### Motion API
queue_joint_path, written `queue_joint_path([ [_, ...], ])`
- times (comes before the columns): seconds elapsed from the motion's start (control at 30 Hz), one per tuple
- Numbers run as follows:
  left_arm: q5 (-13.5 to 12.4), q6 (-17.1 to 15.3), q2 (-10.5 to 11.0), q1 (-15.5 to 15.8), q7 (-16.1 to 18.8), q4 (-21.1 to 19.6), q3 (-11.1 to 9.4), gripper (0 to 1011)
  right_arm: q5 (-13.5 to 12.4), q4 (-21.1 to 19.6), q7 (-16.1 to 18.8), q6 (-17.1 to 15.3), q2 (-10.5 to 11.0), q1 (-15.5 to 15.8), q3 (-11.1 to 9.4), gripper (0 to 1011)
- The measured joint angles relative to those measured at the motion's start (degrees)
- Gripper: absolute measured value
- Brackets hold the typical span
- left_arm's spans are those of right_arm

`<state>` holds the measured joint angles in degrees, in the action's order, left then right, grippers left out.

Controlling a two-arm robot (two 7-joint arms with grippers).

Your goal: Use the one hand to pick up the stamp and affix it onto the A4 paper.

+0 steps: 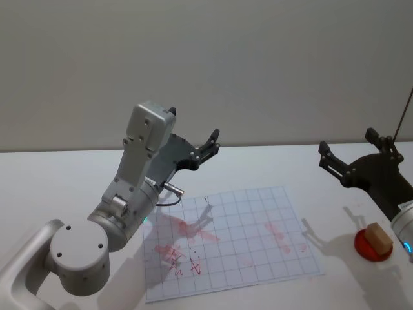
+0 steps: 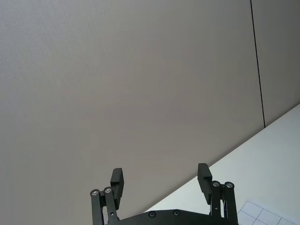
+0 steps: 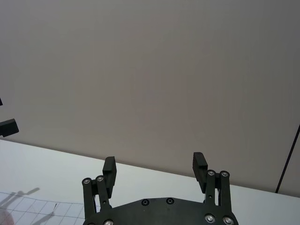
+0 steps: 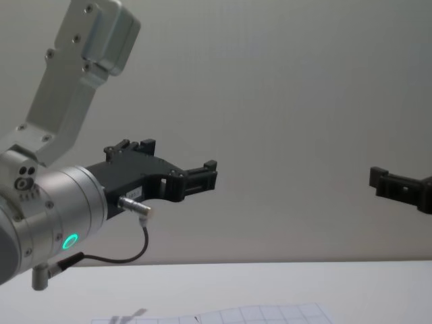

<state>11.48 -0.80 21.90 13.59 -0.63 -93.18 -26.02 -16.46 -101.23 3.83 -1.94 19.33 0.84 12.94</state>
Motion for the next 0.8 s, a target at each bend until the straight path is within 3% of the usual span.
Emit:
queue_joint_path([
  [0.8, 0.0, 0.0, 0.0, 0.0, 0.0, 0.0, 0.0, 1001, 0.0, 0.0, 0.0, 0.0, 0.0, 0.0, 0.0, 1001],
])
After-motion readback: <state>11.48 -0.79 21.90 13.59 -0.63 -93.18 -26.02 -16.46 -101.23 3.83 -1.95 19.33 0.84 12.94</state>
